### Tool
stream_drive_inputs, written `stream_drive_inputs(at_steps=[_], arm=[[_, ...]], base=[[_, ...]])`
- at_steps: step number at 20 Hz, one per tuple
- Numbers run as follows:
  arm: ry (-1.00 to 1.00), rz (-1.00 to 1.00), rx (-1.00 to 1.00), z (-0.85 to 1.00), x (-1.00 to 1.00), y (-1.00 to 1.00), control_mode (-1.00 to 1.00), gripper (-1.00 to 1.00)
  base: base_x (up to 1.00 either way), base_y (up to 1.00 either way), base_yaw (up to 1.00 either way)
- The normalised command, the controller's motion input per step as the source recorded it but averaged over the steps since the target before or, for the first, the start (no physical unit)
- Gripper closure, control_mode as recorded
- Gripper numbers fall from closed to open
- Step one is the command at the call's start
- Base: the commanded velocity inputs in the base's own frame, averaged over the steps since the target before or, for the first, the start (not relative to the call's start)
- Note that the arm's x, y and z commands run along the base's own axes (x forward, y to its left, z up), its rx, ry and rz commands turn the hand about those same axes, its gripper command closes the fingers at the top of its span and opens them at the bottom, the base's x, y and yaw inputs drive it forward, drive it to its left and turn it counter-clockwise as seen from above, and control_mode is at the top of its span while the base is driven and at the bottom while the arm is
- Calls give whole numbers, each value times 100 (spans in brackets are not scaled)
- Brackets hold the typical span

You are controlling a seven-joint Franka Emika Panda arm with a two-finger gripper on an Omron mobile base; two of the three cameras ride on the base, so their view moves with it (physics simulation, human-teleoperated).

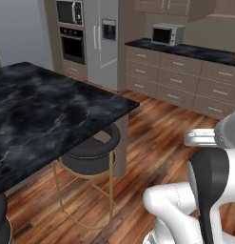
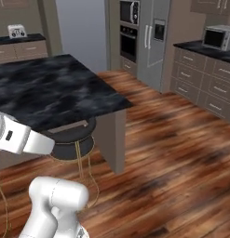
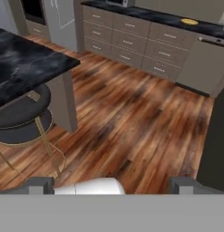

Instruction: Move the hot dog bun to the plate on the dining table and place the condiment next to that plate. Then navigate to the fridge and take the sausage and place it on the plate as well.

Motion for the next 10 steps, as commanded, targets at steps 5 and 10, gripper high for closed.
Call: stream_drive_inputs(at_steps=[5, 10], arm=[[0, 0, 0, 0, 0, 0, 100, -100], [0, 0, 0, 0, 0, 0, 100, -100]], base=[[100, -69, 24], [100, -68, 25]])
